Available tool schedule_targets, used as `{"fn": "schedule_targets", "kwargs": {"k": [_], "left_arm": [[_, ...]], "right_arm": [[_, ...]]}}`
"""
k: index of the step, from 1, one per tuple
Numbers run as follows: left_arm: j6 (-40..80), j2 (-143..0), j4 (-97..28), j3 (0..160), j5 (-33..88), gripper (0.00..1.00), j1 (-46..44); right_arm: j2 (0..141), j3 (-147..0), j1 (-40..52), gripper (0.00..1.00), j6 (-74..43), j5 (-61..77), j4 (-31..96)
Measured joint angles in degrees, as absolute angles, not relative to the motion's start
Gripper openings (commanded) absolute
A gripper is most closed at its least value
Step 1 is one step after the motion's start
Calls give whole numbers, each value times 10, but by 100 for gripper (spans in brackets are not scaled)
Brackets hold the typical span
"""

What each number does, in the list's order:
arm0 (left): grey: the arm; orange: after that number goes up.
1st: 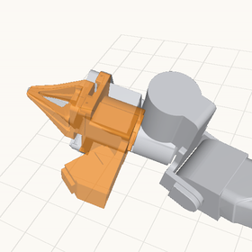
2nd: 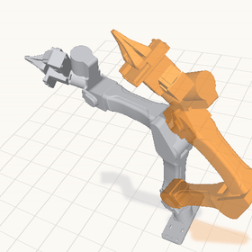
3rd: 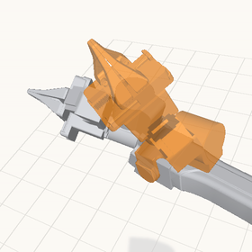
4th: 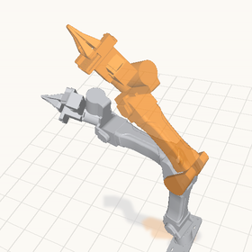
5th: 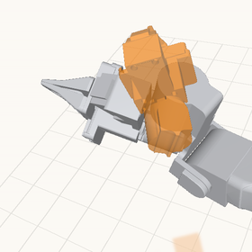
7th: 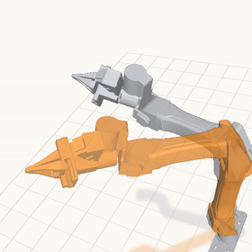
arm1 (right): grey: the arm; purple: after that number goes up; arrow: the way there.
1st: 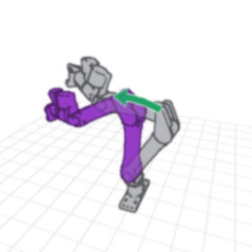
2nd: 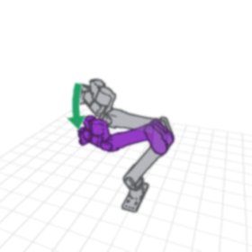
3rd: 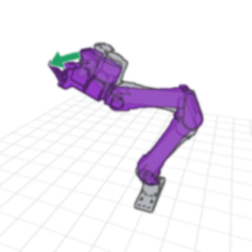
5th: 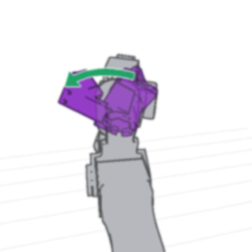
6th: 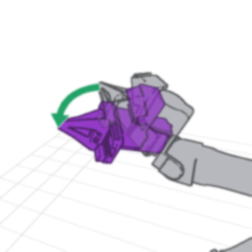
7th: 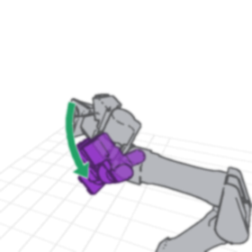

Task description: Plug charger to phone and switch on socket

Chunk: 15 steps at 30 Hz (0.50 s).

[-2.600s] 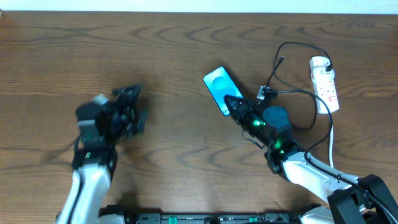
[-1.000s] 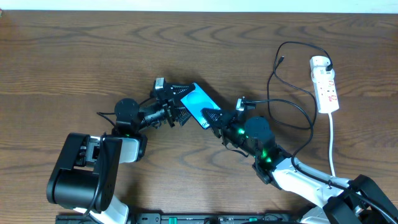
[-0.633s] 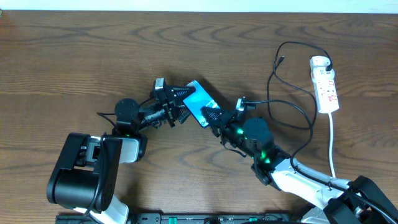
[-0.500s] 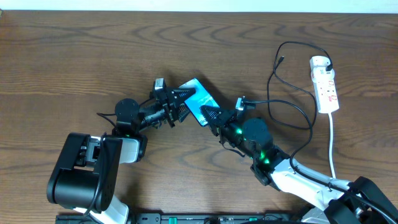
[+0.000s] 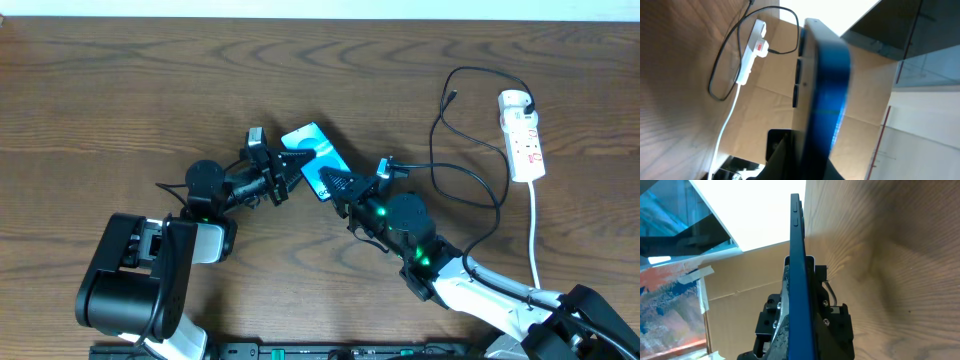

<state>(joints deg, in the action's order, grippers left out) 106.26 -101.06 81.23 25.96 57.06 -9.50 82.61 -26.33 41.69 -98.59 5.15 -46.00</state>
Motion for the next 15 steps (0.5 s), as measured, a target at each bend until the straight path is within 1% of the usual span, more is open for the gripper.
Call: {"fn": "schedule_targets", "kwargs": {"k": [3, 5, 6, 7, 9, 10, 12, 14, 15], "left_arm": [[1058, -1011, 813, 259, 571, 8, -95], [1056, -1011, 813, 259, 571, 8, -95], [1054, -1011, 813, 259, 571, 8, -95], [1052, -1011, 813, 259, 571, 8, -95], [1050, -1011, 814, 259, 569, 8, -95], [1049, -1011, 815, 259, 565, 8, -95], [1048, -1011, 814, 259, 561, 8, -95], [1047, -1011, 813, 259, 560, 8, -95], [1046, -1011, 813, 259, 559, 7, -95]], "right_arm": [[826, -263, 418, 1, -988, 51, -462], [826, -263, 418, 4, -988, 52, -463], [826, -263, 418, 8, -988, 53, -463], [826, -263, 418, 17, -989, 54, -463], [826, -263, 419, 31, -992, 68, -461], [826, -263, 422, 34, -991, 77, -456], [826, -263, 428, 46, -988, 92, -440], [824, -264, 428, 55, -980, 96, -420], [824, -265, 428, 62, -976, 97, -410]]}}
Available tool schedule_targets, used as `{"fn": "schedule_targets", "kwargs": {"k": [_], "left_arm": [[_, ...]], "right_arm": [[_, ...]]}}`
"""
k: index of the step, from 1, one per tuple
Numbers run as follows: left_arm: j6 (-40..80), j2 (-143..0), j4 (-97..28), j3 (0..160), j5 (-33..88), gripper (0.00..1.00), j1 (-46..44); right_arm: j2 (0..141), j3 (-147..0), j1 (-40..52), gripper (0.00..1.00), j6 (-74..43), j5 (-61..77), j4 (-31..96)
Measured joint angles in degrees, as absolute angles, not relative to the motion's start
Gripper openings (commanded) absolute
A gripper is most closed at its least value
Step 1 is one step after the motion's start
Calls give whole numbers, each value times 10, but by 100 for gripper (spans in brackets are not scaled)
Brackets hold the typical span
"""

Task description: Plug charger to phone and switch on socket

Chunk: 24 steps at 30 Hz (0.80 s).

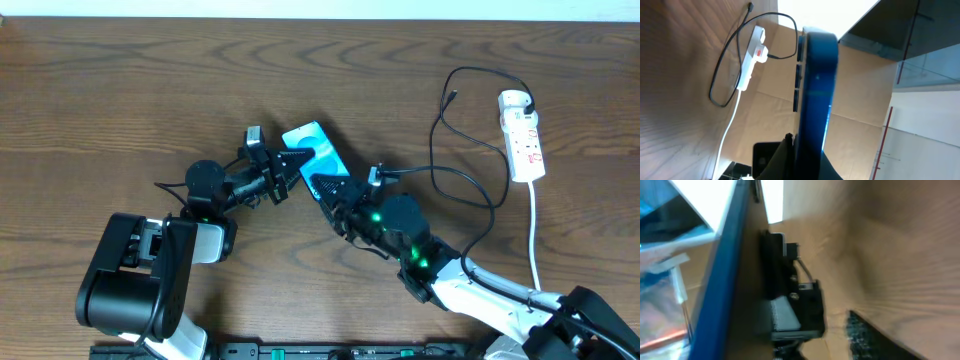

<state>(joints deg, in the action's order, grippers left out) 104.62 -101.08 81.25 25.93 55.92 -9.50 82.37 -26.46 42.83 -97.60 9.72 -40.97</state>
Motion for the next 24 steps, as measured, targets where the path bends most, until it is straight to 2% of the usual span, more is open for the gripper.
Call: {"fn": "schedule_targets", "kwargs": {"k": [6, 10, 17, 24], "left_arm": [[1030, -1011, 753, 260, 552, 7, -96], [1004, -1012, 649, 261, 540, 8, -95], [1001, -1012, 622, 261, 539, 8, -79], [1026, -1012, 621, 261, 538, 8, -51]], "right_arm": [[822, -266, 429, 90, -891, 86, -354], [824, -262, 413, 99, -791, 79, -349], [824, -262, 319, 99, -635, 111, -349], [824, -262, 297, 99, -495, 129, -347]]}}
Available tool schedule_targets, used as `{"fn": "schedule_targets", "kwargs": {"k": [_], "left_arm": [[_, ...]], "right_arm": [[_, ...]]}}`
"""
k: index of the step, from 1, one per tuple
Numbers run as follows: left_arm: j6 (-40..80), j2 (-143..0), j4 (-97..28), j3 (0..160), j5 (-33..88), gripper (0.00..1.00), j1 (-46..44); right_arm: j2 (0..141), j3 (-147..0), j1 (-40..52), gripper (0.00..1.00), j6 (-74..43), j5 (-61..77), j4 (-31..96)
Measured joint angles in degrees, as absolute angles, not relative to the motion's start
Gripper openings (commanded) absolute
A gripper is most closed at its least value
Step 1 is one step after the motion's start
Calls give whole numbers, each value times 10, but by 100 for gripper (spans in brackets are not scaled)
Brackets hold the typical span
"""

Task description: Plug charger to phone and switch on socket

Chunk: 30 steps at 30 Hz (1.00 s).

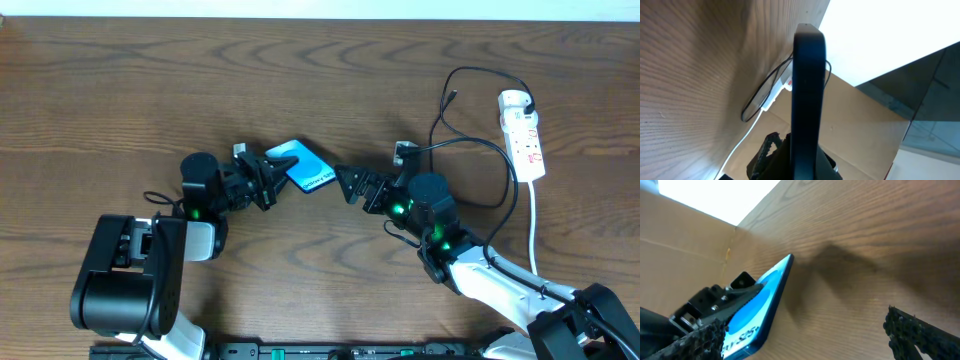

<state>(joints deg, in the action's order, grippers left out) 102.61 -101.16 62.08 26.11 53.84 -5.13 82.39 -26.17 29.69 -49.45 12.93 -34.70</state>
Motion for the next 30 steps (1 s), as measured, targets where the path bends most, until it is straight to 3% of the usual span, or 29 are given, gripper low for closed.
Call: {"fn": "schedule_targets", "kwargs": {"k": [3, 6, 11, 15, 23, 27, 30], "left_arm": [[1029, -1012, 621, 261, 539, 7, -50], [1032, -1012, 619, 261, 538, 8, -50], [1033, -1012, 596, 261, 531, 7, -50], [1033, -1012, 593, 261, 530, 8, -50], [1034, -1012, 593, 261, 535, 8, -50], [1033, -1012, 593, 261, 541, 7, -50], [1033, -1012, 593, 261, 544, 8, -50]], "right_arm": [[824, -262, 297, 99, -471, 102, -338], [818, -276, 297, 99, -458, 67, -249], [786, -395, 297, 99, -442, -4, 68], [779, -516, 297, 99, -418, -48, 232], [775, -594, 297, 99, -392, -75, 246], [775, -594, 297, 83, -387, -102, 241], [776, -605, 296, 82, -385, -118, 276]]}}
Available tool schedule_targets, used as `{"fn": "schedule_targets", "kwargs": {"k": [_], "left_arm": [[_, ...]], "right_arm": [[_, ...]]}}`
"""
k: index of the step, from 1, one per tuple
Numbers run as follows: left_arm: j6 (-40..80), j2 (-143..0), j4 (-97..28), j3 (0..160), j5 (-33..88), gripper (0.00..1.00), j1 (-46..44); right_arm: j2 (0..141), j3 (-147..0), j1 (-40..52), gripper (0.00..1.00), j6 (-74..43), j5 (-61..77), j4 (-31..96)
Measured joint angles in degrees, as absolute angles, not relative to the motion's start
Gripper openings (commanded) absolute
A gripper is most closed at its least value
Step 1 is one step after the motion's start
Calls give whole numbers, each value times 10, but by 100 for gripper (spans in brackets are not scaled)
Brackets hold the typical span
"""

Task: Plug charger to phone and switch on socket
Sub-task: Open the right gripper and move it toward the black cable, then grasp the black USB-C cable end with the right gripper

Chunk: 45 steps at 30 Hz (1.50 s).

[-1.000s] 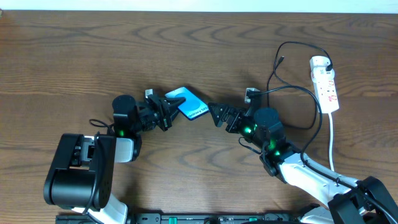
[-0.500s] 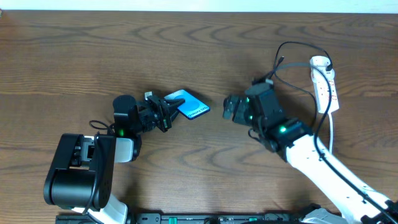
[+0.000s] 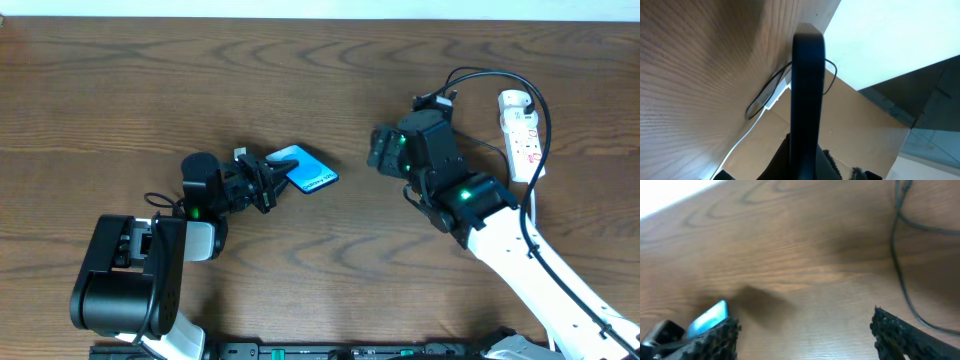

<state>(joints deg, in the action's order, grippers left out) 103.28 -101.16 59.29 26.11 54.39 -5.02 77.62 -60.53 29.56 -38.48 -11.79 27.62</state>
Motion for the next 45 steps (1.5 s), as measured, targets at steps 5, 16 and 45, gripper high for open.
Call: {"fn": "schedule_targets", "kwargs": {"k": [5, 16, 45], "left_arm": [[1033, -1012, 593, 261, 552, 8, -50], [1030, -1012, 593, 261, 582, 7, -50], [1030, -1012, 593, 261, 631, 7, -50]], "right_arm": [[799, -711, 281, 83, -385, -147, 390], [1013, -983, 248, 76, -383, -163, 589], [1329, -1032, 162, 56, -412, -177, 505]]}}
